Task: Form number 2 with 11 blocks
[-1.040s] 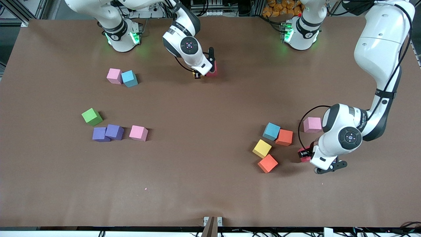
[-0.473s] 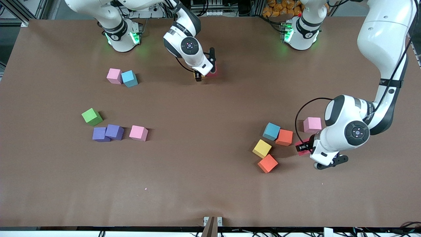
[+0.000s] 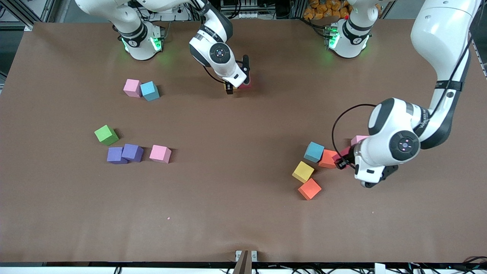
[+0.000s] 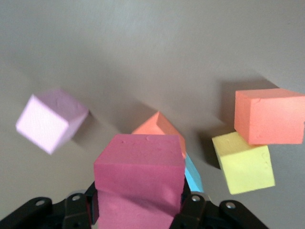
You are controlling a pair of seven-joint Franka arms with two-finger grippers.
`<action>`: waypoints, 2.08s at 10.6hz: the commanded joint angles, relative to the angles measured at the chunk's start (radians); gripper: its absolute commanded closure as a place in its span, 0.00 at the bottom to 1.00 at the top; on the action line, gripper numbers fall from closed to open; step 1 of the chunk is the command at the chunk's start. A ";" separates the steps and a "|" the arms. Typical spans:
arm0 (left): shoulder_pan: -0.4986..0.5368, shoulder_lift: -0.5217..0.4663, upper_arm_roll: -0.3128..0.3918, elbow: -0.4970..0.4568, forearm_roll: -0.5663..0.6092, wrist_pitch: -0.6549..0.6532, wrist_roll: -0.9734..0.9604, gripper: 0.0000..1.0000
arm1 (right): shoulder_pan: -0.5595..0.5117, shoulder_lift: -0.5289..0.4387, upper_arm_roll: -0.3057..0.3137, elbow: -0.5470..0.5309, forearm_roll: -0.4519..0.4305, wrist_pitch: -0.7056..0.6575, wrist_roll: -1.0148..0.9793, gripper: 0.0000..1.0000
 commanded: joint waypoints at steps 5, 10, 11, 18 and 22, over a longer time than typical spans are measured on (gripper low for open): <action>0.005 -0.034 -0.155 -0.120 -0.074 -0.018 -0.600 0.83 | -0.013 -0.064 0.011 -0.002 0.037 -0.069 -0.010 0.00; 0.004 -0.168 -0.249 -0.392 -0.072 0.195 -0.983 0.83 | -0.189 -0.200 -0.001 0.002 0.037 -0.227 -0.060 0.00; 0.010 -0.190 -0.272 -0.435 -0.072 0.206 -1.040 0.83 | -0.246 -0.237 -0.006 0.016 0.035 -0.262 -0.066 0.00; 0.010 -0.274 -0.375 -0.716 -0.072 0.461 -1.365 0.83 | -0.611 -0.194 -0.064 0.149 -0.032 -0.197 -0.224 0.00; 0.002 -0.276 -0.427 -0.780 -0.072 0.523 -1.468 0.83 | -0.654 -0.078 -0.069 0.322 -0.123 -0.209 -0.366 0.00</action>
